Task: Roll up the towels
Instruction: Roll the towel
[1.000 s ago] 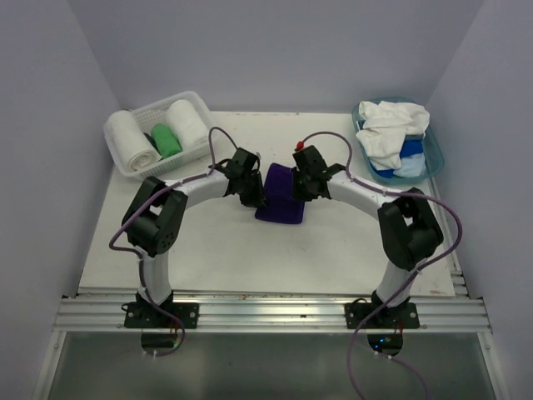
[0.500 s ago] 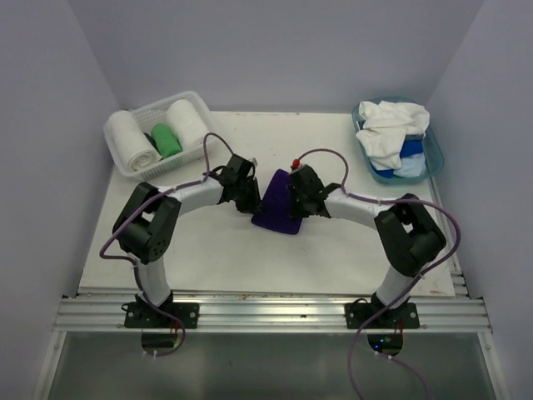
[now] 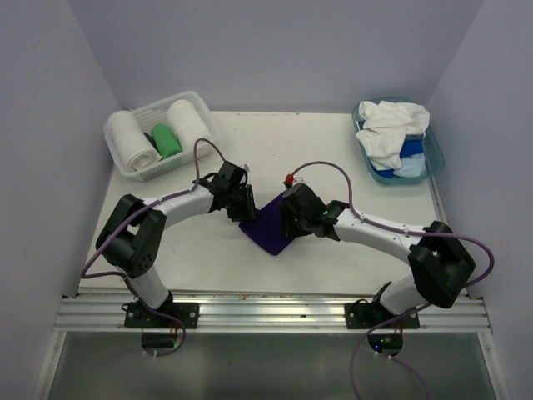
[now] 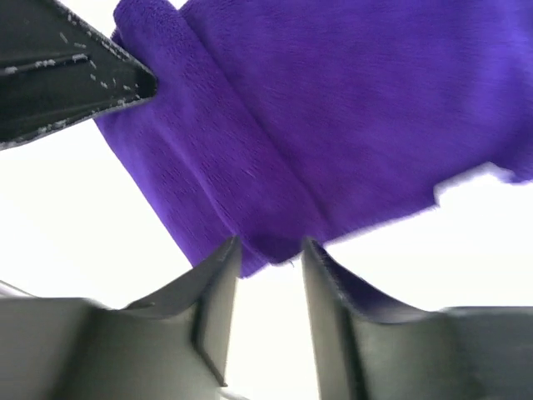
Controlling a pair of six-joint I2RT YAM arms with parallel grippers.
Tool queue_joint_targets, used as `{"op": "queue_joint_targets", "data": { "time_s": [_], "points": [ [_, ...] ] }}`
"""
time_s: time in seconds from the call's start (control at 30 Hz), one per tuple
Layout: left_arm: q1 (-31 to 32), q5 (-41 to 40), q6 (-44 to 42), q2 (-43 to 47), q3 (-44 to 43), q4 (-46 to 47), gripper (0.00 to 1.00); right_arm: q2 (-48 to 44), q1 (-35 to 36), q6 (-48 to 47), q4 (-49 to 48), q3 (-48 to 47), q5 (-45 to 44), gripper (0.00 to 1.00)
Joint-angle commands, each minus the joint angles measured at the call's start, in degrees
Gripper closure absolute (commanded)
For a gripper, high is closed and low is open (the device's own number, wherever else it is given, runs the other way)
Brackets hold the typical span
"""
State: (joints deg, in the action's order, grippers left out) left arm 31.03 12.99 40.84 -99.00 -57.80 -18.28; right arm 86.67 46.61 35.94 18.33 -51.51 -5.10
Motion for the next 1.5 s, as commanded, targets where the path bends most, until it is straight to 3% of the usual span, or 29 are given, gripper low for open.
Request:
{"op": "queue_joint_targets", "data": {
  "time_s": [0.0,0.1,0.13,0.27,0.43,0.5,0.77,0.87,0.97,1.0,1.07,1.2,1.37,1.47],
  "points": [
    [-0.3,-4.6,-1.6,6.1,-2.3,-4.9,0.63,-4.8,3.7,-5.1,5.9,-3.9,-6.8,0.52],
    [-0.3,-5.3,-2.3,8.5,-2.7,-6.5,0.54,-3.8,6.6,-8.4,7.2,-5.2,-10.6,0.45],
    [-0.4,-5.4,-2.9,9.6,-3.3,-7.1,0.45,-2.1,8.4,-9.3,7.2,-6.0,-11.8,0.44],
    [-0.4,-5.5,-3.3,12.4,-3.7,-9.6,0.35,1.5,12.6,-12.6,6.3,-8.1,-16.2,0.42],
    [-2.1,-7.2,-2.2,15.7,-3.1,-12.3,0.35,5.1,17.4,-17.7,1.7,-8.9,-18.0,0.36],
    [-3.0,-12.4,-0.9,16.6,-3.1,-15.1,0.37,6.8,18.7,-21.3,-0.4,-8.5,-19.0,0.31],
    [-8.5,-13.3,3.9,19.6,2.6,-14.7,0.42,13.5,19.9,-25.3,-5.3,-8.4,-24.6,0.31],
    [-9.8,-9.7,4.6,20.3,5.1,-12.3,0.44,15.4,19.9,-25.6,-7.6,-7.4,-25.7,0.37],
    [-10.6,-6.9,5.0,20.8,7.4,-10.2,0.44,15.0,19.8,-25.2,-8.6,-7.2,-25.4,0.67],
    [-10.8,-6.1,5.0,21.0,8.4,-9.6,0.44,14.2,19.5,-24.9,-9.1,-6.8,-24.0,0.85],
    [-10.9,-3.6,5.2,21.0,9.4,-7.4,0.44,11.2,18.6,-24.3,-10.2,-5.8,-20.5,1.00],
    [-10.9,2.4,6.4,21.0,12.9,-1.6,0.43,5.1,13.4,-21.8,-14.4,-0.9,-2.8,1.00],
    [-10.1,7.0,8.6,21.5,17.1,5.3,0.36,1.2,8.5,-18.5,-16.6,2.4,8.7,1.00],
    [-8.5,7.7,9.3,20.8,17.3,7.0,0.25,1.0,8.0,-18.0,-16.5,3.1,11.1,1.00]
  ]
}}
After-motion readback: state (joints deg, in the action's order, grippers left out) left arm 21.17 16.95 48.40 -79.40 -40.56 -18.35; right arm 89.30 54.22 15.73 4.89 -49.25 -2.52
